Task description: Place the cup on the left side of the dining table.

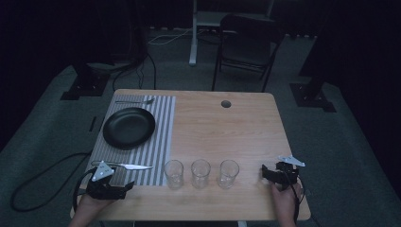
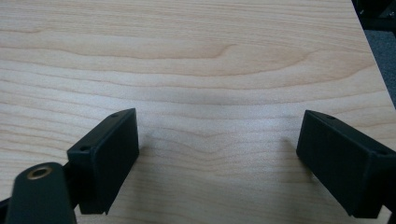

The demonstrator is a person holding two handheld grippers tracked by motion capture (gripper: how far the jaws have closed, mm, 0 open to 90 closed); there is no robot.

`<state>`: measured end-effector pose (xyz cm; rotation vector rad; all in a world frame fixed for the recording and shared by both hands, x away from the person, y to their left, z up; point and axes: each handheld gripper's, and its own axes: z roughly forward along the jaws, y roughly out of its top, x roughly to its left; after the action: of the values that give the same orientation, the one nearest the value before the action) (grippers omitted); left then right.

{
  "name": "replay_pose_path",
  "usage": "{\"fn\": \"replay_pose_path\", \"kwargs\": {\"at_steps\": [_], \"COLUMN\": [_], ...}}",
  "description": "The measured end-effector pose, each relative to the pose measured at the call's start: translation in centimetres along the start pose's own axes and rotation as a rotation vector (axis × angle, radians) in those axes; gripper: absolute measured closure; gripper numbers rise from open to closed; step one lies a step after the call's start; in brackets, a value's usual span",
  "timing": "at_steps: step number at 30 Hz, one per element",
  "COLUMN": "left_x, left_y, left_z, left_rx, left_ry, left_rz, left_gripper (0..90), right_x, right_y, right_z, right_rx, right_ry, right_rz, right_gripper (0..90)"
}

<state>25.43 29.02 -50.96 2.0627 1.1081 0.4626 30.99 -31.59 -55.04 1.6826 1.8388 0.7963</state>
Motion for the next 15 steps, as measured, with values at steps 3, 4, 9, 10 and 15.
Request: {"fn": "replay_pose_path", "kwargs": {"at_steps": [3,4,9,10,15], "left_x": [-0.5,-0.6,-1.1,-1.2,-1.9], "left_y": [0.3,0.4,1.0,1.1,2.0], "left_z": [-0.2,-0.3,-0.9,-1.0,-1.3], "left_rx": [-0.009,-0.013,-0.06,-0.07,-0.097], "left_ry": [-0.032,-0.045,-0.106,-0.104,-0.131], "left_rz": [0.012,0.019,0.03,0.031,0.061], "left_gripper": [5.6,6.0,9.3,9.3,9.3], "right_x": [0.0,0.0,0.0,0.0,0.0], "right_y": [0.0,0.0,0.0,0.0,0.0], "right_z": [0.0,0.0,0.0,0.0,0.0], "right_rx": [0.0,0.0,0.0,0.0,0.0], "right_ry": [0.0,0.0,0.0,0.0,0.0], "right_rz": [0.0,0.0,0.0,0.0,0.0], "right_gripper": [12.5,12.5,12.5,12.5,12.5]}}
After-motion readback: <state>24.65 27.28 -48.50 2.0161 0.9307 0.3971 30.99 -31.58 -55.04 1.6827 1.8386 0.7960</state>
